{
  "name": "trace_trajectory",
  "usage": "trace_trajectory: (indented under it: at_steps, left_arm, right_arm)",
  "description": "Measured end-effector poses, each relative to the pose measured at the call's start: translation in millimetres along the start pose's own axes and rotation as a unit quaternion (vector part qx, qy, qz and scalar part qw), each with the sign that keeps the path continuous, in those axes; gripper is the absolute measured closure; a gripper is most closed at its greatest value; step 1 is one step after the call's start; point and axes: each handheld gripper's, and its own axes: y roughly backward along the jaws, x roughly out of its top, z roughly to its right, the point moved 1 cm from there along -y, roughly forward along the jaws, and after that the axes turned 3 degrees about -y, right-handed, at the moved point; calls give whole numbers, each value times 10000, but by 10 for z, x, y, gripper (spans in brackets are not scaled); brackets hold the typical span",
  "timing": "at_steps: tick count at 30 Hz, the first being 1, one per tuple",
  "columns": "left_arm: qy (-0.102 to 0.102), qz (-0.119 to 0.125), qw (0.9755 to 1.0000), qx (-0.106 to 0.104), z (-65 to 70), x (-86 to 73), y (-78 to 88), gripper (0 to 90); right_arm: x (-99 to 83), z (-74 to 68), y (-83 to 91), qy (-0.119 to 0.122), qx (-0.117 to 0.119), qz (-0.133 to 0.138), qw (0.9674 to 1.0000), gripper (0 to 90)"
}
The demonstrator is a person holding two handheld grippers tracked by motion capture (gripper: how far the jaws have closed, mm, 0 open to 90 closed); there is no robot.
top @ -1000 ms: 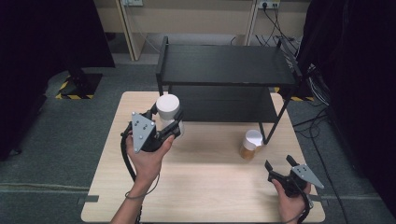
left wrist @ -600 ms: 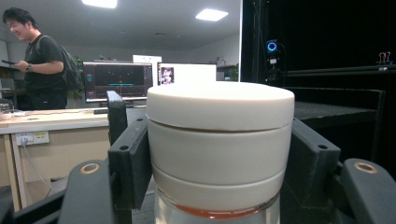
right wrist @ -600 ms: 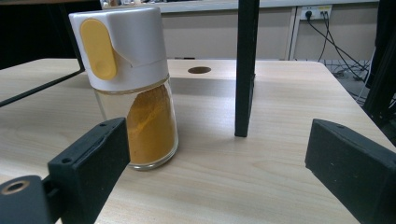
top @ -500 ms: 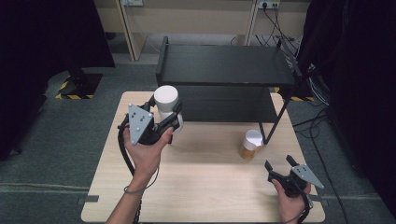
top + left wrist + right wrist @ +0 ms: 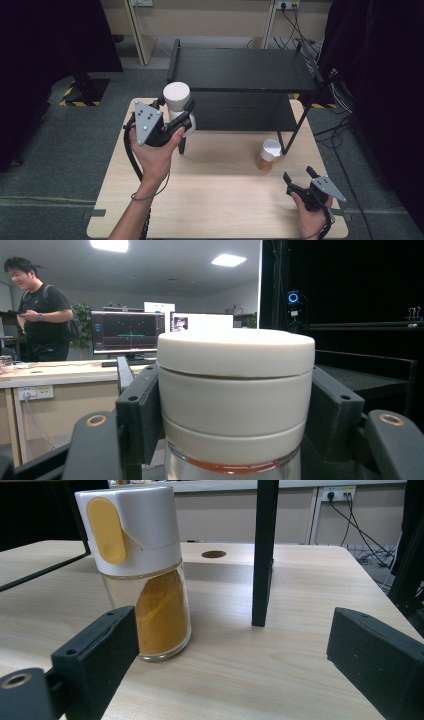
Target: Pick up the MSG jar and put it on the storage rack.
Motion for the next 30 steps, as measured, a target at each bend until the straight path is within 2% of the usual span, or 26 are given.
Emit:
trace_trajectory:
  at_steps: [18, 30]
  left_arm:
    - [21, 13, 10000, 9, 17, 130, -88, 337]
    - [2, 46, 10000, 28, 21, 290, -186, 337]
  right_arm:
    - [2, 4, -1, 1, 11, -6, 10000, 67]
    - [2, 9, -1, -10, 23, -4, 10000, 67]
